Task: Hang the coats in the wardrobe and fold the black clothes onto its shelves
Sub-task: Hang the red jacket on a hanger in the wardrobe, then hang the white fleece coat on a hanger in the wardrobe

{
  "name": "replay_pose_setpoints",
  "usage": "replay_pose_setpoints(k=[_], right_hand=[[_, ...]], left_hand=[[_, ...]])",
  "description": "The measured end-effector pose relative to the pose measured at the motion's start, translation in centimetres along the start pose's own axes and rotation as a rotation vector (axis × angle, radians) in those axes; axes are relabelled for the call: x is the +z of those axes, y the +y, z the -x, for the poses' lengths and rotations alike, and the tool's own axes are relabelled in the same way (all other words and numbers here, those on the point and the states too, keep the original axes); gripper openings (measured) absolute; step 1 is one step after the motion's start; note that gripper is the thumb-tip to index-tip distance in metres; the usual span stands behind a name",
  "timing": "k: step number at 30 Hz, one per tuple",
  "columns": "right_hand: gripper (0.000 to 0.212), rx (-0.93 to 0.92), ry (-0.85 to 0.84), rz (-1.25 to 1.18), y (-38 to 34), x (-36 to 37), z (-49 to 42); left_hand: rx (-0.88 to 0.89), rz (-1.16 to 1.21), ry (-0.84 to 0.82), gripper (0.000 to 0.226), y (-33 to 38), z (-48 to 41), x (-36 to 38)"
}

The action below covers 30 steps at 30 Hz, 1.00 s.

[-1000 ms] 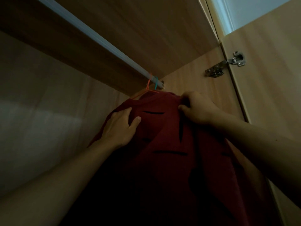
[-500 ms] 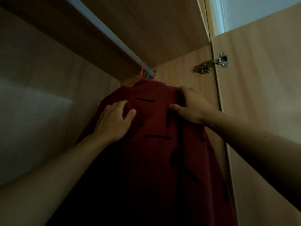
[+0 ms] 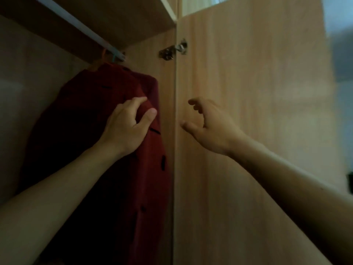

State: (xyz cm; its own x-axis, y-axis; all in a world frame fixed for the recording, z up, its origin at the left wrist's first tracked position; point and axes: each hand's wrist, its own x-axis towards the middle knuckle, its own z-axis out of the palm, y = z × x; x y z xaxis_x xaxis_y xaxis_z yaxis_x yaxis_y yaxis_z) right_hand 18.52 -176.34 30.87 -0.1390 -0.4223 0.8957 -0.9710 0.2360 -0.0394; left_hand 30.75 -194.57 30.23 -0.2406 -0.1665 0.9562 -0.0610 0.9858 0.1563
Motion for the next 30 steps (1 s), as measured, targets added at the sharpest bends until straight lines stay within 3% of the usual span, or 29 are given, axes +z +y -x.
replay_pose_setpoints(k=[9, 19, 23, 30], right_hand=[[0.063, 0.134, -0.11, 0.026, 10.8, -13.0, 18.4], [0.059, 0.539, -0.155, 0.157, 24.4, -28.1, 37.6], [0.056, 0.763, -0.206, 0.241, 30.3, -32.1, 47.4], [0.053, 1.067, -0.233, 0.364, 39.5, -36.7, 60.3]], left_hand=[[-0.077, 0.209, -0.239, 0.068, 21.1, 13.4, 11.6], [-0.057, 0.498, -0.514, 0.061, 41.0, 22.8, 25.1], [-0.035, 0.561, -0.703, 0.065, 47.0, 28.1, 32.0], [-0.072, 0.673, -0.928, 0.051, 54.6, 37.6, 45.5]])
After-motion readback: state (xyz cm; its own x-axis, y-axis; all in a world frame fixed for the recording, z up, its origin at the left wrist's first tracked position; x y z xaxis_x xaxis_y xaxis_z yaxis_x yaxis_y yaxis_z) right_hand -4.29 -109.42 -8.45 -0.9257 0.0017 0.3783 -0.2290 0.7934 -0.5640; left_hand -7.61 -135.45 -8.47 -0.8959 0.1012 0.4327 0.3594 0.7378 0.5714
